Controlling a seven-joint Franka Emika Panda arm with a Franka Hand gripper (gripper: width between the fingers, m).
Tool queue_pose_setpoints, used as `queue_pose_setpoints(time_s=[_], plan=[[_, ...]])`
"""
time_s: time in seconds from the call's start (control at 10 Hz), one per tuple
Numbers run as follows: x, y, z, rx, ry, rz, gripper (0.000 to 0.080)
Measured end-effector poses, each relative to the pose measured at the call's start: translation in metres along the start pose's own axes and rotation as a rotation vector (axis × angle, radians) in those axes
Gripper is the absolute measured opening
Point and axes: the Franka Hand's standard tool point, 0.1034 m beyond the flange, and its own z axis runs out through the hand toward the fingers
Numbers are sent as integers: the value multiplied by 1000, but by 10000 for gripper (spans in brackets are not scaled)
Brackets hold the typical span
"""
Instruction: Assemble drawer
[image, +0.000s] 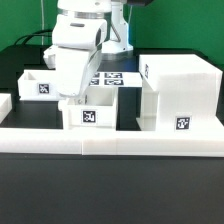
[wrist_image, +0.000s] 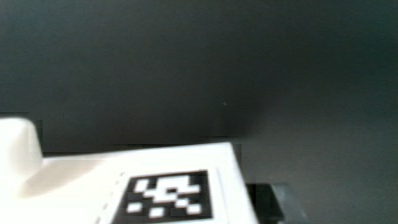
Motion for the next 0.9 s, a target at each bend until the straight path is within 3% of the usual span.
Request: queue_pose_setpoints(time_s=[0.3,0.5,0.9], plan=[[10,5,2,-22,-9,-50,74],[15,12,3,-23,-15,-72,74],[13,12,4,-20,-17,-70,74]])
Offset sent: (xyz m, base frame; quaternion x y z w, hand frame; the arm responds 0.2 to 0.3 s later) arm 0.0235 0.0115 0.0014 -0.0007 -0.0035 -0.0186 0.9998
